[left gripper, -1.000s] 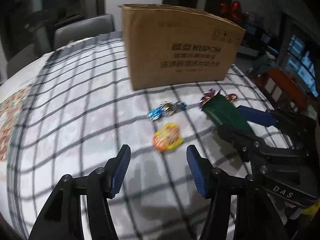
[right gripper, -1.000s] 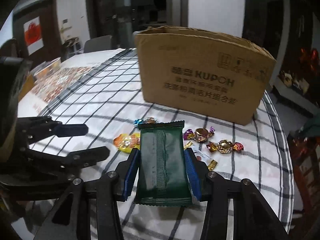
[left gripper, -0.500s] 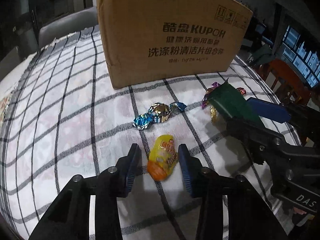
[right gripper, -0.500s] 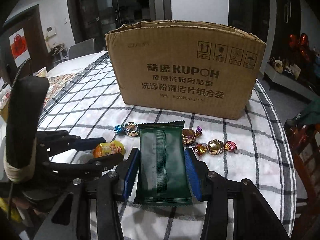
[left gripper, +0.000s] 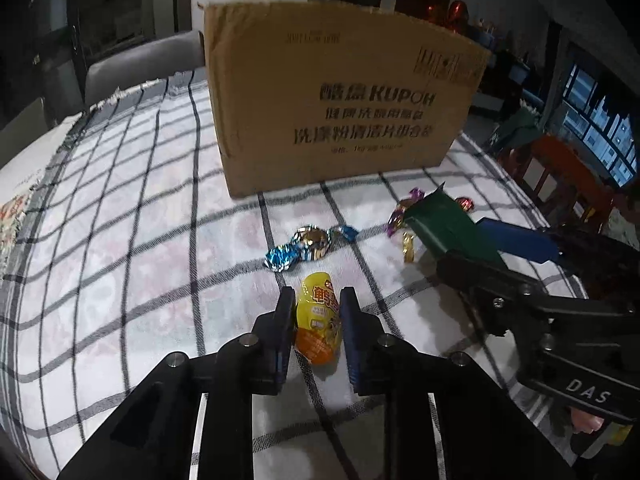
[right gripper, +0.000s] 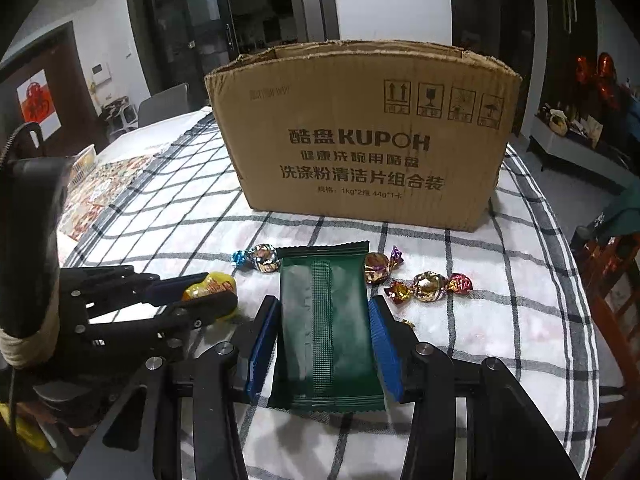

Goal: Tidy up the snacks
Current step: 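Lift both held snacks and carry them over the box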

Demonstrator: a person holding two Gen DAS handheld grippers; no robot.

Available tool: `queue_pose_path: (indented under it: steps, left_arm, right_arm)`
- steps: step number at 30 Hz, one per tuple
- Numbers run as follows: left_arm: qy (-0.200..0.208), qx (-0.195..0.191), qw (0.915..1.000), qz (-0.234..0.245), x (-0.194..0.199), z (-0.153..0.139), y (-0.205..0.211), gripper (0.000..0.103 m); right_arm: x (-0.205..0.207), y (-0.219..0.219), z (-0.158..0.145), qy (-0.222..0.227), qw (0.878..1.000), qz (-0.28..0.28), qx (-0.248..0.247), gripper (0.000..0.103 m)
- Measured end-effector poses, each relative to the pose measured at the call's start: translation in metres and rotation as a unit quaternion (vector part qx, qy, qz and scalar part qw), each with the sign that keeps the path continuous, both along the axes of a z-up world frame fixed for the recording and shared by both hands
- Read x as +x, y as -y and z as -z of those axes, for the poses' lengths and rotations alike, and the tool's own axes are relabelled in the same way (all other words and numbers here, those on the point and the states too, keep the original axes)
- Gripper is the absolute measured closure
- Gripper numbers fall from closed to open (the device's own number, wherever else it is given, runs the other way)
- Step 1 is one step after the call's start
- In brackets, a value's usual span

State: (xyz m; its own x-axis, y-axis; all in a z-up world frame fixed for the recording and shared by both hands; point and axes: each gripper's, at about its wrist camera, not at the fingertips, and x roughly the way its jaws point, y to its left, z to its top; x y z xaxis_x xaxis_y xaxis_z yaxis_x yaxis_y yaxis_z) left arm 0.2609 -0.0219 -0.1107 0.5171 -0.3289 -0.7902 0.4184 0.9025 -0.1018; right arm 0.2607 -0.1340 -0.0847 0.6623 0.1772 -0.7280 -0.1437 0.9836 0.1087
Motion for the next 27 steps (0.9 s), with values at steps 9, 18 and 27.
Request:
queue_pose_path:
  steps: [9, 18, 27]
  left_arm:
    - [0.048, -0.028, 0.9984, -0.013, -0.012, -0.045, -0.007, 0.08]
    - [0.099, -0.046, 0.994, -0.009, -0.011, -0.096, 0.001, 0.08]
    - [0.136, -0.06, 0.9889, -0.001, 0.021, -0.138, 0.015, 0.08]
  right_arm:
    - [-0.009, 0.003, -0.024, 0.025, 1.0, -0.002, 0.017, 0.056]
    - [-0.01, 0.013, -0.071, 0.079, 0.997, 0.005, 0.025, 0.056]
    - [0.02, 0.031, -0.113, 0.121, 0.992, 0.019, 0.021, 0.056]
